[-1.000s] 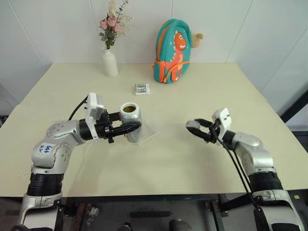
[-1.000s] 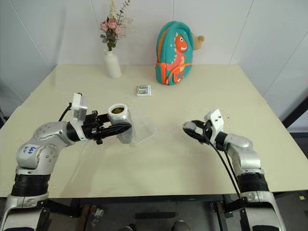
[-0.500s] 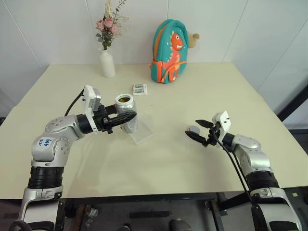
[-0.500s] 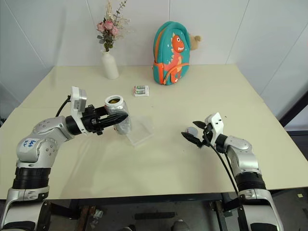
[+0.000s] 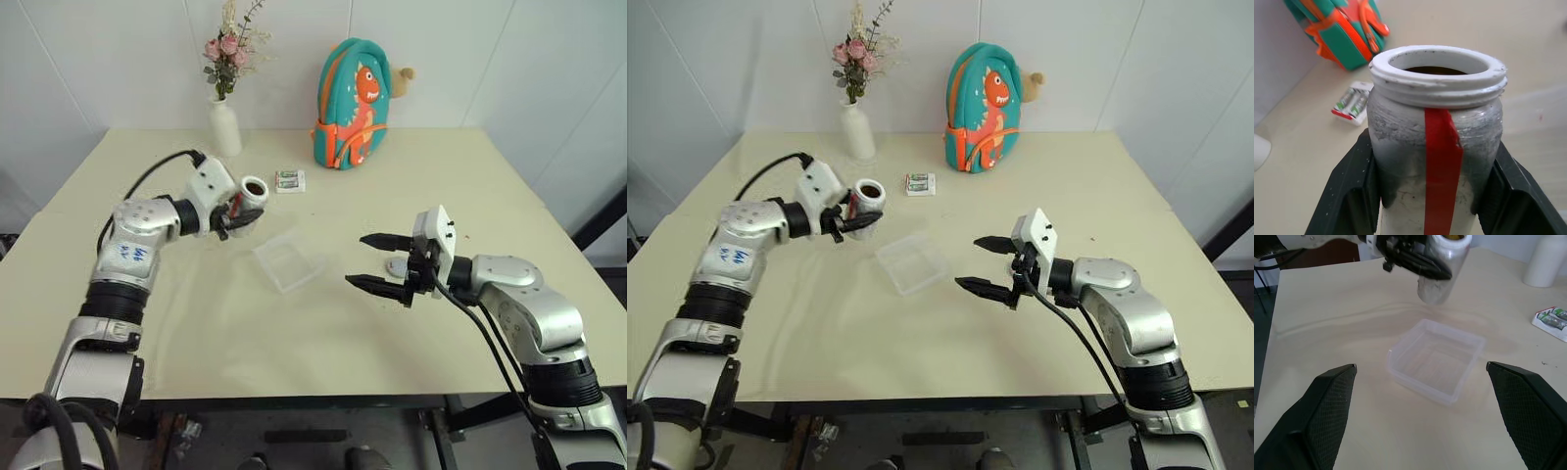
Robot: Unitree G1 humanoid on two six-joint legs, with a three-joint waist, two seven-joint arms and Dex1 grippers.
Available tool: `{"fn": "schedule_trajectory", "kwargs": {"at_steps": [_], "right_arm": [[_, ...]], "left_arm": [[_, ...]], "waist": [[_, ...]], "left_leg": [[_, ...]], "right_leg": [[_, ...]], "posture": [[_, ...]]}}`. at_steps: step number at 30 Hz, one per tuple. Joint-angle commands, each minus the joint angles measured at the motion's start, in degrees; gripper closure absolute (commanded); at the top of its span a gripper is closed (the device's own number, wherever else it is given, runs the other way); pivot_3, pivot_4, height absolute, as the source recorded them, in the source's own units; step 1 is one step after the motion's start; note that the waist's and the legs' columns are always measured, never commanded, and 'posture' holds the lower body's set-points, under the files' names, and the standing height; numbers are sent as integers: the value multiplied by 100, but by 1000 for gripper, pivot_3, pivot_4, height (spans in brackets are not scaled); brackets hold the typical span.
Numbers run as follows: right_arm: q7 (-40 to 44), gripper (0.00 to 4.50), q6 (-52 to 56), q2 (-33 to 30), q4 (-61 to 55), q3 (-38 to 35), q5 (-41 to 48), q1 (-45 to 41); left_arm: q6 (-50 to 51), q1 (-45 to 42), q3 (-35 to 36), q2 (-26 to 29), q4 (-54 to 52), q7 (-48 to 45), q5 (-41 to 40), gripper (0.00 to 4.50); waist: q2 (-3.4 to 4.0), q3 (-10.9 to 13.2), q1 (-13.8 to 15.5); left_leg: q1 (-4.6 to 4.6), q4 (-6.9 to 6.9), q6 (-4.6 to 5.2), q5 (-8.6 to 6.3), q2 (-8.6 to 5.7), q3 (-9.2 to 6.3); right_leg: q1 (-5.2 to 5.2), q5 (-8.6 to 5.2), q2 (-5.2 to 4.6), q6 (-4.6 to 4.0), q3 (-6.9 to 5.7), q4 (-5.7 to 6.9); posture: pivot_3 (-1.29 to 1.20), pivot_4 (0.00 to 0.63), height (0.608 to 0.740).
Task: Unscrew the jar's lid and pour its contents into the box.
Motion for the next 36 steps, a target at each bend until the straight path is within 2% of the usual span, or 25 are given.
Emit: {"fn": "schedule_trajectory", "kwargs": {"at_steps": [1, 5, 9, 13, 15, 17, 20, 24, 27, 28, 29, 36], "right_arm": [[-104, 30, 48, -141, -283, -161, 113, 58], [-116, 30, -5, -211, -232, -227, 100, 166], [-192, 30, -53, -164, -183, -220, 86, 204], [-267, 30, -113, -67, -107, -207, 95, 233], [-317, 30, -122, 4, -84, -206, 130, 235], [-359, 30, -128, 67, -75, -197, 158, 241], [-397, 30, -132, 149, -71, -165, 193, 257], [-477, 30, -154, 266, -55, -151, 231, 269], [-604, 30, -140, 393, -57, -211, 299, 294], [-655, 30, -118, 439, -68, -229, 327, 300], [-683, 30, -122, 467, -79, -242, 343, 318], [-807, 30, -152, 525, -83, -245, 407, 409]], "left_arm": [[-528, -339, 119, -110, 330, 317, 196, 2474], [-1107, -453, -60, -112, 677, 518, 595, 2474], [-2154, -578, -458, 17, 822, 1496, 1635, 2474], [-3172, -980, -1673, 575, 782, 4167, 4307, 2474], [-2919, -1320, -2718, 872, 697, 6010, 6169, 2474], [-2763, -1610, -3229, 925, 803, 7226, 7057, 2474], [-2284, -2001, -3649, 772, 979, 8179, 7807, 2474], [-1757, -2282, -4038, 631, 1274, 8803, 8429, 2474], [-1531, -2381, -4236, 525, 1532, 8919, 8647, 2474], [-1554, -2414, -4282, 489, 1642, 8841, 8651, 2474], [-1588, -2401, -4310, 545, 1464, 9210, 8708, 2474], [-2003, -2221, -4151, 668, 1196, 8943, 8334, 2474]], "waist": [[0, 0, 6], [0, 0, 10], [0, 0, 9], [-4, 2, 6], [-4, 2, 18], [-4, 2, 34], [-4, 2, 100], [-5, 3, 139], [-5, 3, 130], [-5, 3, 129], [-5, 3, 131], [-6, 3, 148]], "left_leg": [[-5, 2, 0, 0, 0, 0], [-26, 18, 2, -1, -1, -2], [-25, 18, 2, -1, -1, -2], [-26, 22, 2, -1, -1, -2], [-28, 25, 2, -1, -3, -3], [-32, 33, 4, -2, -6, -3], [-37, 40, 5, -3, -9, -3], [-39, 40, 5, -3, -9, -3], [-37, 34, 5, -3, -9, -1], [-37, 30, 5, -3, -9, -1], [-37, 29, 4, -2, -8, -1], [-42, 25, 4, -2, -8, -2]], "right_leg": [[-4, 0, 0, 0, 0, 0], [-14, 3, 0, 5, -3, 2], [-14, 3, 0, 5, -3, 4], [-15, 5, 0, 10, -1, 5], [-16, 7, 0, 13, 1, 4], [-15, 10, -1, 19, 3, 1], [-14, 13, -2, 24, 4, 0], [-16, 12, 0, 24, 2, 2], [-17, 11, 1, 25, 2, 2], [-19, 11, 2, 24, 2, 3], [-20, 10, 2, 24, 2, 4], [-23, 10, 1, 25, 2, 3]], "posture": [[0, 150, 740], [0, 150, 740], [0, 150, 740], [0, 150, 740], [0, 150, 740], [0, 150, 740], [0, 150, 740], [0, 150, 740], [0, 150, 740], [0, 150, 740], [0, 150, 740], [0, 150, 740]]}}
